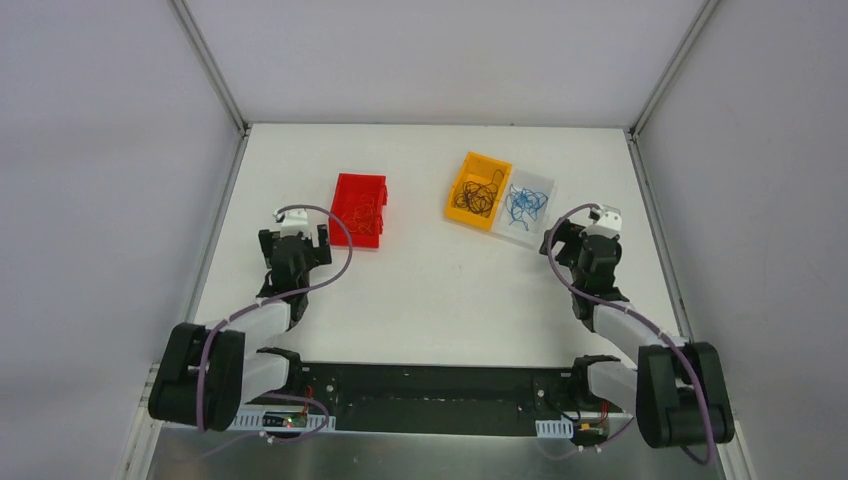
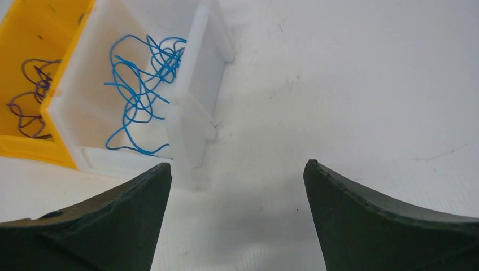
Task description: Untangle the cables
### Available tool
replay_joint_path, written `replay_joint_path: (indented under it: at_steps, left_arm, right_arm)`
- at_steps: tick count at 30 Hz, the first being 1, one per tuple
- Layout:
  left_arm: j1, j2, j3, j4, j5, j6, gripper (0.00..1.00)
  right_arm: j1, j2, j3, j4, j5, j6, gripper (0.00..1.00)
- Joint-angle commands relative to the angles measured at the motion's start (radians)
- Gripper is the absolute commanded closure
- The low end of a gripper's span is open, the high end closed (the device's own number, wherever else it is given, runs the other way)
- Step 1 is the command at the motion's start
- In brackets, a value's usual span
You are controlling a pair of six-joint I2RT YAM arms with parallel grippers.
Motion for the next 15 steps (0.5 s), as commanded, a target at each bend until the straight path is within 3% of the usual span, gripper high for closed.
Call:
replay_joint_path:
  at_steps: [1, 4, 6, 8, 10, 13, 15]
  left_arm:
    - [0.089, 0.162, -0.021, 0.310, 0.117, -0.020, 0.02]
    - [0.114, 0.300, -0.023, 0.451, 0.152, -0.023, 0.03]
    - [0.120, 0.320, 0.008, 0.405, 0.171, -0.020, 0.06]
    - [0.143, 0.325, 0.019, 0.400, 0.218, -0.023, 0.05]
    - [0.154, 0.312, 0.048, 0.312, 0.240, -0.023, 0.01]
    - [0.212, 0.323, 0.087, 0.242, 0.297, -0.081, 0.03]
    - [0.213, 0.327, 0.076, 0.272, 0.298, -0.079, 0.09]
  right_arm:
    - [-0.009, 0.148, -0.021, 0.274, 0.022, -0.062, 0.10]
    - [-0.015, 0.272, -0.075, 0.469, 0.024, -0.058, 0.11]
    - [-0.016, 0.384, -0.099, 0.636, 0.032, -0.060, 0.11]
    - [-0.023, 0.363, -0.072, 0.519, 0.007, -0.057, 0.12]
    - [-0.040, 0.382, -0.042, 0.502, -0.034, -0.056, 0.12]
    - [-0.048, 0.380, -0.019, 0.447, 0.003, -0.041, 0.15]
    - [-0.050, 0.374, -0.020, 0.442, 0.005, -0.017, 0.01]
